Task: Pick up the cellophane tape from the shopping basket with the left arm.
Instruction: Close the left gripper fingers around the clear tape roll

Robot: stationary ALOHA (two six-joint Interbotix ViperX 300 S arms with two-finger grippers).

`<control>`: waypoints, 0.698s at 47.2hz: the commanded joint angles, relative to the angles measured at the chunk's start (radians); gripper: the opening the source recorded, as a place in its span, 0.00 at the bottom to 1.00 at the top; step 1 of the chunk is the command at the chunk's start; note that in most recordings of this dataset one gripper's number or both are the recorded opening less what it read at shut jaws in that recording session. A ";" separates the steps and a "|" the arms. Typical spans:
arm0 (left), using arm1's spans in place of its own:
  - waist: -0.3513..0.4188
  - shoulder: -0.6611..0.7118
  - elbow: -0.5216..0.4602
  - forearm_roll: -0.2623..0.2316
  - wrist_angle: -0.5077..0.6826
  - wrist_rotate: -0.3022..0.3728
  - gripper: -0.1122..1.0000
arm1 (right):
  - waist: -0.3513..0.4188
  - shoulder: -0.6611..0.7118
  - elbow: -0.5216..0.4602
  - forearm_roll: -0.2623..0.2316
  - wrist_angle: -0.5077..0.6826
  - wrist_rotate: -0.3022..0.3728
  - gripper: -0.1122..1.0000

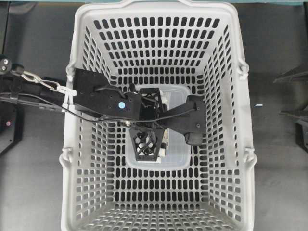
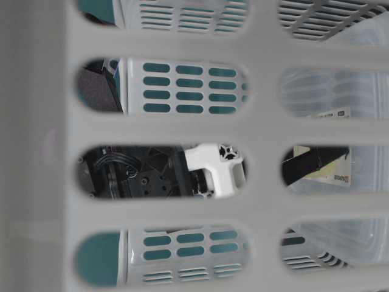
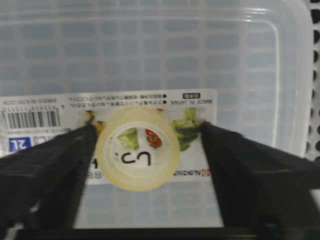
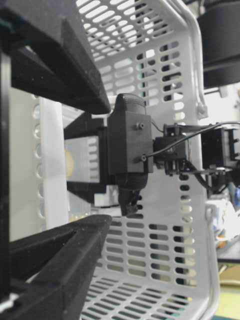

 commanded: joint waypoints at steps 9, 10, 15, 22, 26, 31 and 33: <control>-0.002 -0.032 -0.031 0.003 0.015 0.003 0.55 | 0.002 0.006 -0.006 0.003 -0.006 0.002 0.80; -0.002 -0.038 -0.037 0.003 0.020 0.003 0.55 | 0.002 0.006 -0.006 0.003 -0.005 0.002 0.80; -0.002 -0.069 -0.089 0.003 0.063 0.003 0.55 | 0.002 0.006 -0.006 0.003 -0.006 0.002 0.80; -0.002 -0.098 -0.224 0.003 0.209 0.002 0.55 | 0.002 0.005 -0.006 0.003 -0.006 0.002 0.80; -0.003 -0.097 -0.322 0.003 0.311 0.002 0.55 | 0.002 0.005 -0.006 0.003 -0.006 0.002 0.80; -0.005 -0.092 -0.449 0.005 0.446 0.000 0.55 | 0.002 0.002 -0.006 0.003 -0.006 0.002 0.80; -0.005 -0.086 -0.486 0.005 0.485 0.000 0.55 | 0.002 0.000 -0.006 0.003 -0.006 0.002 0.80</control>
